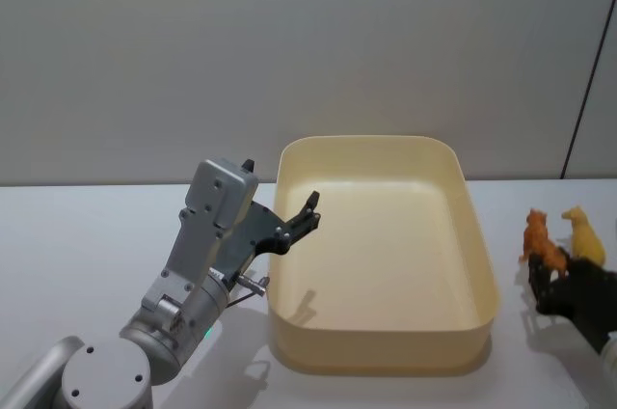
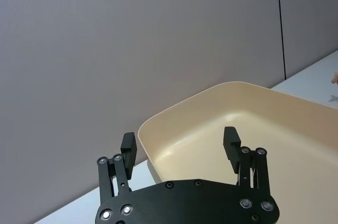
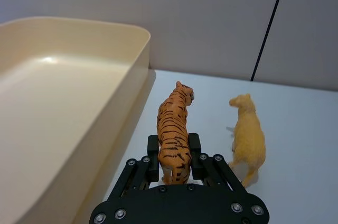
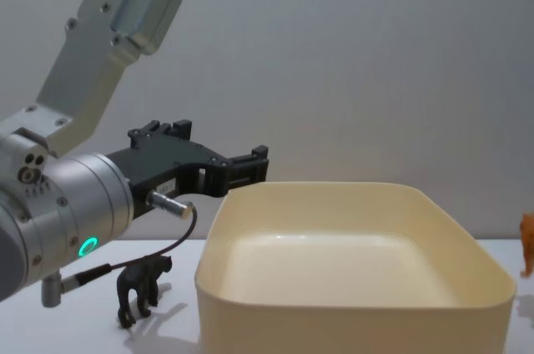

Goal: Pick up the toy alternately with two hands and place it into the central storage box.

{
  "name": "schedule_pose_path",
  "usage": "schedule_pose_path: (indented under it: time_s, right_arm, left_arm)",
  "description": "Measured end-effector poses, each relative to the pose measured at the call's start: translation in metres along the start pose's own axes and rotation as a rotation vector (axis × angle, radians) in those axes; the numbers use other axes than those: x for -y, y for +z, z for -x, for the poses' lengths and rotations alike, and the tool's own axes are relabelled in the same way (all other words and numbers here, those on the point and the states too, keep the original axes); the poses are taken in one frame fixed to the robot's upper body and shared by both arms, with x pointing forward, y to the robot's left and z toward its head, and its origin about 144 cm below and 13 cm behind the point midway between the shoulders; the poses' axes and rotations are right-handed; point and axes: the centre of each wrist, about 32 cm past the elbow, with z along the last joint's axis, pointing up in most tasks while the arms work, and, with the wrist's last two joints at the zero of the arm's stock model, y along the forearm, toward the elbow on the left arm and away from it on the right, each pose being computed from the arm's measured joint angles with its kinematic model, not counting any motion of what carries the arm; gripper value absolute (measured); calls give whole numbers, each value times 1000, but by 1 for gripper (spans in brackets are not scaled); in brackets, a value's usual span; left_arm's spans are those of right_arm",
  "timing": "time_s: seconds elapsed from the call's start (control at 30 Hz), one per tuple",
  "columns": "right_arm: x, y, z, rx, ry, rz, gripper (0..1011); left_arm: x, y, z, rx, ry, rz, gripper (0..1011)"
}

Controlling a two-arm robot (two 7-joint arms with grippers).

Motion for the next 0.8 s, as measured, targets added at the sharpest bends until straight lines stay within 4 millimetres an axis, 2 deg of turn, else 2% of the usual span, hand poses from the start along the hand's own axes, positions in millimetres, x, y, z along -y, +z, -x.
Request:
schedule_pose_path:
  time_s: [0.43,0.8]
  right_arm:
    - [-7,32,6,21,10,-170,306]
    - [-28,59,17,5,124,-217,306]
  left_arm:
    - [0,0,0,0,0,0,1002]
    - [0,0,0,0,0,0,1002]
